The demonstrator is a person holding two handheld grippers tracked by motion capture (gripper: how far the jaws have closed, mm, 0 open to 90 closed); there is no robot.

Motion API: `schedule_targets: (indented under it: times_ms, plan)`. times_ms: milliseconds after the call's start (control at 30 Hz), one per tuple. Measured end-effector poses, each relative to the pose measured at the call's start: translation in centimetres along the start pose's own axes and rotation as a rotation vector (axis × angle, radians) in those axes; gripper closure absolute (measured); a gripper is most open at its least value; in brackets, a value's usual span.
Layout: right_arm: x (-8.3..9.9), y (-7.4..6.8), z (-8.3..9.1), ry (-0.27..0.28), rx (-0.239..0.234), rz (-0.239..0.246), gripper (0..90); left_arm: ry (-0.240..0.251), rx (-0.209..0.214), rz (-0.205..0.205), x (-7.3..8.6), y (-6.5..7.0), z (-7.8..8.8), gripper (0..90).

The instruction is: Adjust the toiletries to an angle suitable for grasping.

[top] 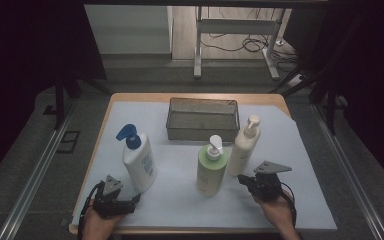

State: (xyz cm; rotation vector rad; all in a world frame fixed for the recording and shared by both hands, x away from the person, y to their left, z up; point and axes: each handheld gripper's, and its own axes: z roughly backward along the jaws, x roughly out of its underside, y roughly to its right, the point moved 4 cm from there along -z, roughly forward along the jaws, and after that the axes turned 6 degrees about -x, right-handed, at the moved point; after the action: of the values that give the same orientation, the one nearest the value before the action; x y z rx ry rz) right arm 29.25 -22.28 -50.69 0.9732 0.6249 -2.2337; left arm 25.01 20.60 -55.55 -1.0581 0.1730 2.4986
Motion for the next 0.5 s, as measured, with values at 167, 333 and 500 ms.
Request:
schedule_targets:
  times_ms: [167,333,500]
  plan:
    - [-0.8,-0.4,-0.7,0.007,0.012,0.007,89.6,0.0,0.0,0.0,0.0,0.0,0.0,12.0]
    - [-1.5,-0.7,-1.5,0.01,0.036,0.017,89.5,0.0,0.0,0.0,0.0,0.0,0.0,12.0]
    - [-2.1,-0.8,-2.3,0.015,0.057,0.021,89.6,-0.001,0.0,0.0,0.0,0.0,0.0,12.0]
